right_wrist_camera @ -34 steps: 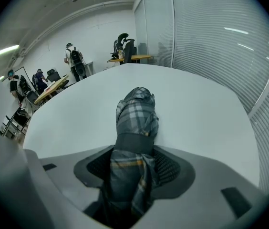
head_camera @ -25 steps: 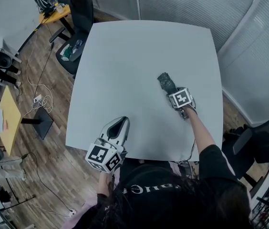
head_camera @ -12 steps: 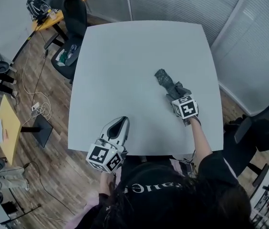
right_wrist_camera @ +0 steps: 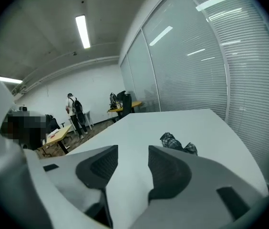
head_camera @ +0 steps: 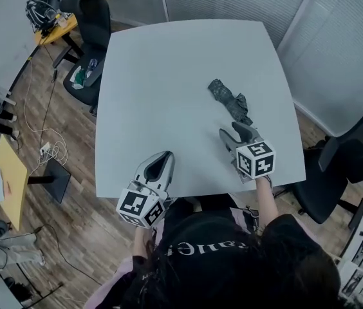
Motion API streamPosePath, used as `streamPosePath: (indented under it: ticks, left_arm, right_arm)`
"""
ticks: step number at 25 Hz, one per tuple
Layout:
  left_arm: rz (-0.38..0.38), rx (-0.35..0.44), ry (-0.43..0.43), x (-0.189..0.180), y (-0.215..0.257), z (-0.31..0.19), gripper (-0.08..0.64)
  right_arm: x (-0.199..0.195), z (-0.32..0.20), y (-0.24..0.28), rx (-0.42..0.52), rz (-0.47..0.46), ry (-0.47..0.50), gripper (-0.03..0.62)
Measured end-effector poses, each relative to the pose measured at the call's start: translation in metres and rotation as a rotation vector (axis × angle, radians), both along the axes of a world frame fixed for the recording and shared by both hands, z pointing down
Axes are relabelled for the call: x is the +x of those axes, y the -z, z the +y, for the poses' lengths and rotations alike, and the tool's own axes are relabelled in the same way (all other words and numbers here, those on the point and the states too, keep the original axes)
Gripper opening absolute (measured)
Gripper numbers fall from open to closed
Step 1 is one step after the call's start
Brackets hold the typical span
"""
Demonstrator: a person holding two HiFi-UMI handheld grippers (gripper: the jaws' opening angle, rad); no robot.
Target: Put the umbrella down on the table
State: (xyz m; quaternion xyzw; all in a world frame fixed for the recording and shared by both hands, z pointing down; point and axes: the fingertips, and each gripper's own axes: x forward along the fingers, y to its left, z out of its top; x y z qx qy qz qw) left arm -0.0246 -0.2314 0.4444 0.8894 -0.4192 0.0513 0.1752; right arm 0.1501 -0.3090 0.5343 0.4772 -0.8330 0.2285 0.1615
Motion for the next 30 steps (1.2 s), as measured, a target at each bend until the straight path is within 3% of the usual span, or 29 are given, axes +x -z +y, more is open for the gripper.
streamPosePath:
  ticks: [5, 16, 30]
  left_arm:
    - [-0.004, 0.004, -0.040, -0.020, -0.004, 0.022, 0.026]
    - [0.004, 0.023, -0.142, -0.061, -0.001, 0.069, 0.026]
    - [0.039, 0.030, -0.134, -0.100, 0.001, 0.096, 0.026]
  right_arm:
    - [-0.034, 0.043, 0.009, -0.002, -0.114, -0.049, 0.192]
    - [-0.097, 0.114, 0.046, 0.068, -0.207, -0.130, 0.138]
    - [-0.170, 0.157, 0.055, 0.071, -0.213, -0.054, 0.052]
